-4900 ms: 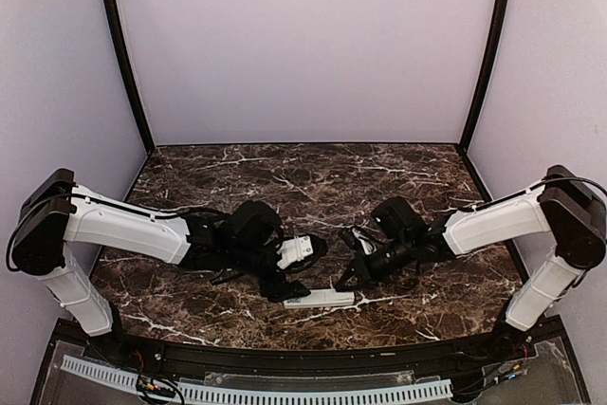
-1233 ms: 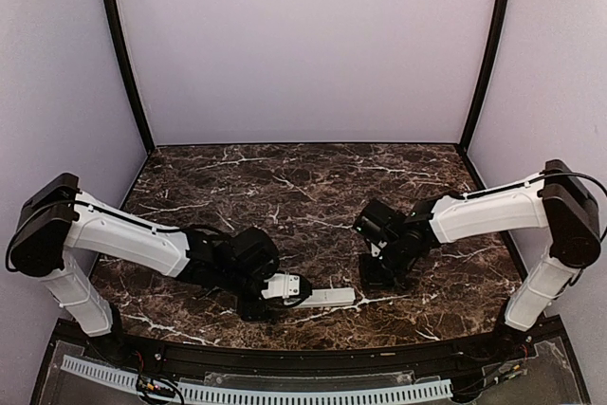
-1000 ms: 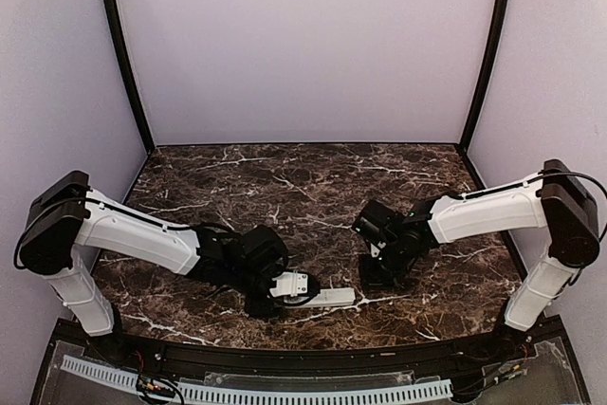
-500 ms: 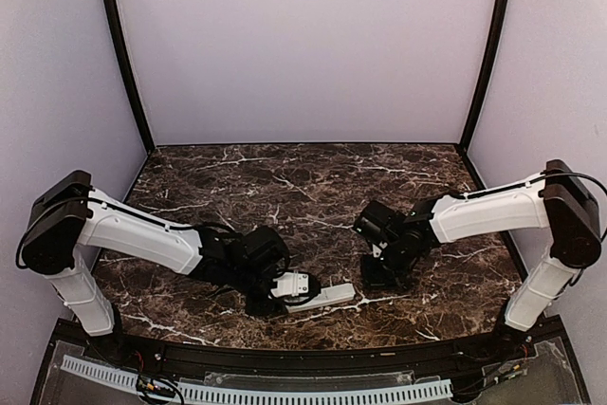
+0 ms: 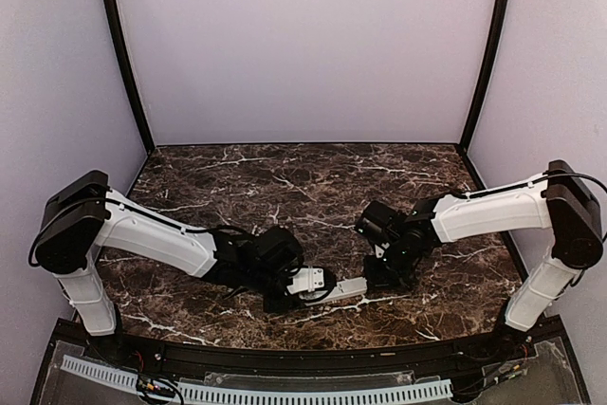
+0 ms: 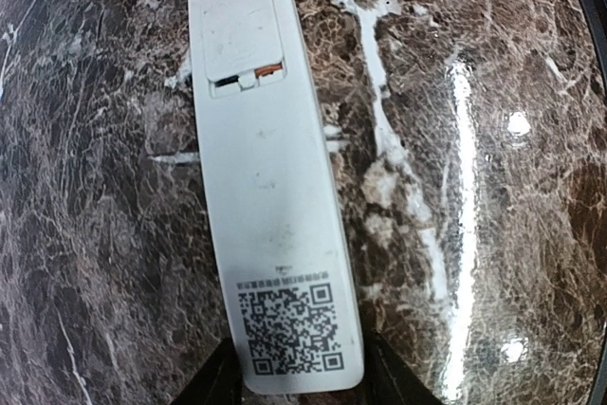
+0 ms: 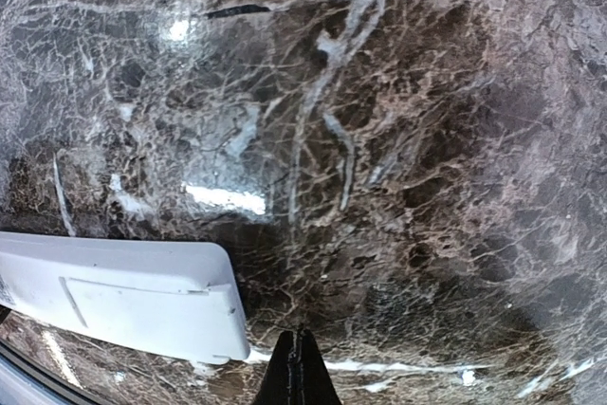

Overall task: Load the batteries into the remote control
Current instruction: Move the remote control to the center of the board, then hold the remote control at the center of the board.

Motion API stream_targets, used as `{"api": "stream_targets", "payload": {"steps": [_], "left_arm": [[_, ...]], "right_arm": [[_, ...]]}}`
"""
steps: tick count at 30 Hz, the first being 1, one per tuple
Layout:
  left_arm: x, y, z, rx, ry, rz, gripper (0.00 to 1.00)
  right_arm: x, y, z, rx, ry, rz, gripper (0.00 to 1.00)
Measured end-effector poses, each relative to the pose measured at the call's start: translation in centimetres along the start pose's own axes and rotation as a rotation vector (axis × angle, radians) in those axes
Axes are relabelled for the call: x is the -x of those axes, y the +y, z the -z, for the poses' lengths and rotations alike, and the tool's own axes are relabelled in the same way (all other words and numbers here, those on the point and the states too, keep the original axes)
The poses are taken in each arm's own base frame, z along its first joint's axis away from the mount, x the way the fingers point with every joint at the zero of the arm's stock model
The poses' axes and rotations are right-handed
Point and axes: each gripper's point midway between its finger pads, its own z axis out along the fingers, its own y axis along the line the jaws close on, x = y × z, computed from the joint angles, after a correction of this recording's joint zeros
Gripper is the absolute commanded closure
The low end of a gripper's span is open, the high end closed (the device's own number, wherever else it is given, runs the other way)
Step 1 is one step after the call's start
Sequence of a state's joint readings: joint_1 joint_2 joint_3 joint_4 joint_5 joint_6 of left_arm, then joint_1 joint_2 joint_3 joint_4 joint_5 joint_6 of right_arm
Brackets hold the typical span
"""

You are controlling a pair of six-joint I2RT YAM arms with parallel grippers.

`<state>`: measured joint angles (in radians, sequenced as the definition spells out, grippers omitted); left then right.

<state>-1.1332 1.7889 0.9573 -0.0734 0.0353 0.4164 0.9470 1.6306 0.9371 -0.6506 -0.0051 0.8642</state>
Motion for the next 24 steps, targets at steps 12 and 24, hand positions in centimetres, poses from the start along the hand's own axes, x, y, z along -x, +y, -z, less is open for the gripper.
{"api": "stream_targets", "payload": {"steps": [12,24], "left_arm": [[0.0,0.3,0.2,0.017,-0.010,0.049,0.34],[-1.5,-0.6,0.8,-0.023,0.009,0.147,0.53]], "right_arm": [[1.3,-1.9,0.6,-0.034,-0.022,0.018,1.00],[2.3,-0.8,0.3,-0.019,-0.028,0.055,1.00]]}}
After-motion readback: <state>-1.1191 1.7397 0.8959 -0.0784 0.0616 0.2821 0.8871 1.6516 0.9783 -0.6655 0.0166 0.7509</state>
